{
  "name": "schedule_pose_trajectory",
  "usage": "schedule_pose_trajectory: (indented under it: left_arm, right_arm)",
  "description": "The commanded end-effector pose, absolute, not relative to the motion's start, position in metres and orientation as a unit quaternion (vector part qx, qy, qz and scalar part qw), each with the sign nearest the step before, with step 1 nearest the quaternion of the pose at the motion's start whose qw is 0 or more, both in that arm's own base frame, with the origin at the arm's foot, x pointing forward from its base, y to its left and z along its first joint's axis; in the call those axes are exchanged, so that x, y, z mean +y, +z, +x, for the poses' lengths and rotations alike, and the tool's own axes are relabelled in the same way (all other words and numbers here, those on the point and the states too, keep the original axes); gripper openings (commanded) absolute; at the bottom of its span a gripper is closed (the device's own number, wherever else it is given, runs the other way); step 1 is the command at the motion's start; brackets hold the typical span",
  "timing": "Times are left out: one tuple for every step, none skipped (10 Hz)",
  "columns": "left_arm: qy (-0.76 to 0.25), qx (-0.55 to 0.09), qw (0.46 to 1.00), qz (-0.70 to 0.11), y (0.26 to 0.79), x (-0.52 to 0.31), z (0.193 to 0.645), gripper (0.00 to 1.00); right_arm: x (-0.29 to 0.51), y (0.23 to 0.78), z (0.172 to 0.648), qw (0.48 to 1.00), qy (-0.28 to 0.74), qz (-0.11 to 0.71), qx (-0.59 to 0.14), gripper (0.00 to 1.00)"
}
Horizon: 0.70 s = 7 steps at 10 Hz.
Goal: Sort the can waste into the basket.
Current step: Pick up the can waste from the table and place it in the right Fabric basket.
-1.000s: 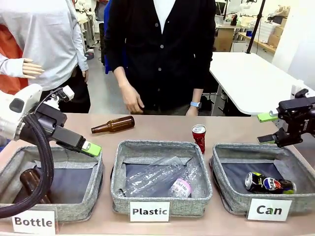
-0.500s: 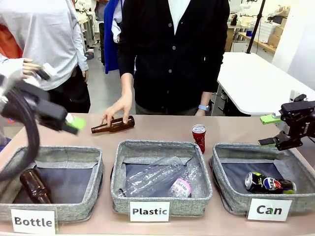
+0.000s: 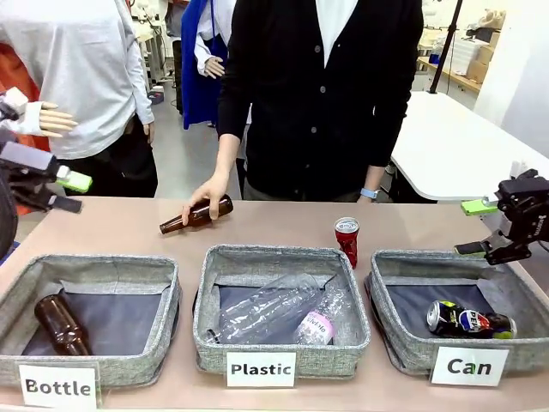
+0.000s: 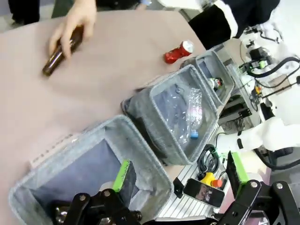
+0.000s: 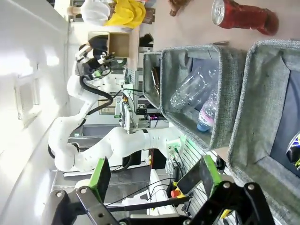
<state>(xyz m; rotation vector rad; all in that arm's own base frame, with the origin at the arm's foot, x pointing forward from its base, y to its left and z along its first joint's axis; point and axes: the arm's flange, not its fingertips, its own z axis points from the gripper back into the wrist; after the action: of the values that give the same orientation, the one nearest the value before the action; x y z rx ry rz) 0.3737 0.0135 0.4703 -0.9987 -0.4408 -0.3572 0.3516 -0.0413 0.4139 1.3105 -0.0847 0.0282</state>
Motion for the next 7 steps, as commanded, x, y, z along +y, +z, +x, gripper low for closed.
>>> schedule_pose_trajectory:
  left_arm:
    - [-0.12,-0.194,0.842,-0.488,0.449,0.039,0.354,1.0]
    - [-0.083,-0.202,0.834,-0.506,0.434,0.059,0.347,1.0]
    - [-0.041,-0.225,0.816,-0.531,0.42,0.082,0.336,1.0]
    - [0.008,-0.26,0.808,-0.528,0.413,0.098,0.332,1.0]
    - [-0.076,-0.207,0.836,-0.502,0.428,0.069,0.351,1.0]
    - [-0.076,-0.207,0.836,-0.502,0.428,0.069,0.351,1.0]
    - [-0.076,-0.207,0.836,-0.502,0.428,0.069,0.351,1.0]
  right_arm:
    - [-0.052,0.422,0.358,0.767,0.022,0.64,-0.049,1.0]
    - [-0.054,0.425,0.36,0.767,0.022,0.64,-0.052,1.0]
    - [-0.054,0.428,0.362,0.768,0.019,0.638,-0.058,1.0]
    - [-0.05,0.429,0.366,0.774,0.012,0.63,-0.066,1.0]
    - [-0.052,0.424,0.356,0.777,0.015,0.627,-0.046,1.0]
    - [-0.052,0.424,0.356,0.777,0.015,0.627,-0.046,1.0]
    - [-0.052,0.424,0.356,0.777,0.015,0.627,-0.046,1.0]
